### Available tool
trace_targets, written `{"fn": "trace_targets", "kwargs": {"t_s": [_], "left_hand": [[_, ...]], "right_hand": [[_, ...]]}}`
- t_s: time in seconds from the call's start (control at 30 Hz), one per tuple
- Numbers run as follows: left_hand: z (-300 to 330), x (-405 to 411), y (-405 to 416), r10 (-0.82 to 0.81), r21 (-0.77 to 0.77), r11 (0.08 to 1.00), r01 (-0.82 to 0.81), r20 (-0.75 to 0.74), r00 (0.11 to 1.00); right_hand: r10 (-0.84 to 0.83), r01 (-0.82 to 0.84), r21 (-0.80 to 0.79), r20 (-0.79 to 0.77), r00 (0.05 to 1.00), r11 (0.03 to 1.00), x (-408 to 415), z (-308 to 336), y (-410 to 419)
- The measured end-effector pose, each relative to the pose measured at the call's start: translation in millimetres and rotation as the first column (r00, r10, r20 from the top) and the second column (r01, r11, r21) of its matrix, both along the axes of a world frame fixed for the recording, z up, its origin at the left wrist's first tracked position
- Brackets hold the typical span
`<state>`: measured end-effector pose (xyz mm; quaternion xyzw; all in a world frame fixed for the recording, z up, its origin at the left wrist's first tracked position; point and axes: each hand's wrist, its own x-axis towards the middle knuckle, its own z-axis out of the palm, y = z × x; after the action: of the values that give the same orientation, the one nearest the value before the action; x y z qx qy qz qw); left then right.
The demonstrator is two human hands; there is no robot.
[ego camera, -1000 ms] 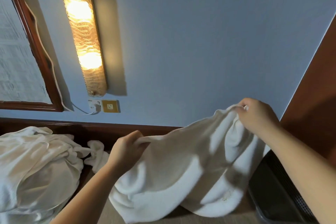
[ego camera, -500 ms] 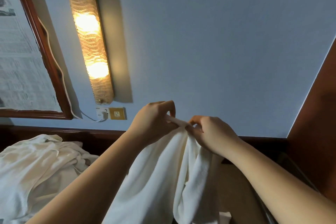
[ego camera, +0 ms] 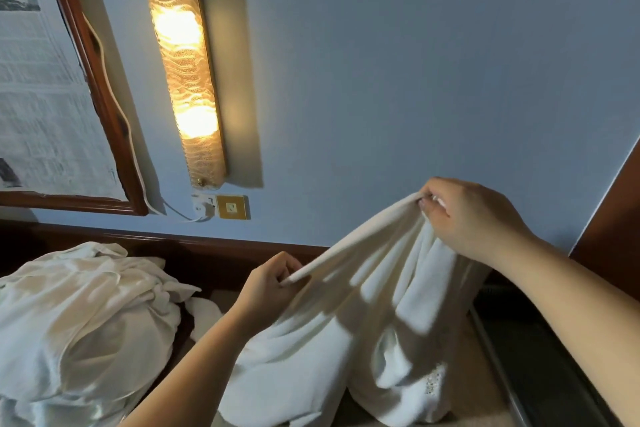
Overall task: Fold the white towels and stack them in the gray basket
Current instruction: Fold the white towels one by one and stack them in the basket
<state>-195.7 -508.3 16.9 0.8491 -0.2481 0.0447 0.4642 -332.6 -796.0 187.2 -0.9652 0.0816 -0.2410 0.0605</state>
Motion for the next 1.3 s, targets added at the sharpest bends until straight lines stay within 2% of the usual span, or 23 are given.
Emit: {"fn": "trace_targets", "kwargs": {"t_s": [0.23,0.37,0.43,0.53,0.63,0.73,0.83,0.9,1.03,1.2,1.3], "left_hand": [[-20,21,34,0.051,0.042,0.998,-0.048,-0.079,0.996],[9,25,30,-0.004,0.033,0.999,0.003,0.033,0.999],[33,24,20,-0.013,0.045,0.999,0.007,0.135,0.991],[64,18,1,-0.025,0.087,0.996,-0.001,0.301,0.953],[87,7,-22,-0.074,0.115,0.993,0.024,0.46,0.885],[98,1,-38,-0.102,0.132,0.991,0.032,0.562,0.821],[102,-4,-51,-0.091,0.167,0.986,-0.012,0.599,0.795],[103,-7,-56,-0.074,0.161,0.987,-0.026,0.584,0.809],[103,-7,-53,-0.053,0.163,0.986,-0.048,0.566,0.822],[93,-2,-41,-0.057,0.15,0.988,-0.031,0.549,0.834],[73,5,-30,-0.043,0.096,0.995,-0.002,0.46,0.887]], "right_hand": [[-0.206,0.195,0.169,0.051,0.977,0.966,0,-11,-76],[-0.29,0.299,0.181,-0.076,0.954,0.937,12,-39,-96],[-0.302,0.33,0.165,-0.173,0.937,0.929,18,-53,-95],[-0.209,0.275,0.196,-0.3,0.931,0.941,27,-71,-75],[0.096,0.037,0.33,-0.378,0.921,0.943,30,-74,-32],[0.283,-0.125,0.428,-0.329,0.901,0.895,29,-63,14],[0.214,-0.124,0.292,-0.299,0.93,0.948,30,-59,44],[0.165,-0.123,0.193,-0.216,0.962,0.973,34,-65,55],[0.129,-0.118,0.195,-0.048,0.99,0.974,37,-76,57],[0.159,-0.162,0.083,0.039,0.987,0.983,38,-78,50],[0.116,-0.121,0.045,0.094,0.989,0.992,39,-70,39]]}}
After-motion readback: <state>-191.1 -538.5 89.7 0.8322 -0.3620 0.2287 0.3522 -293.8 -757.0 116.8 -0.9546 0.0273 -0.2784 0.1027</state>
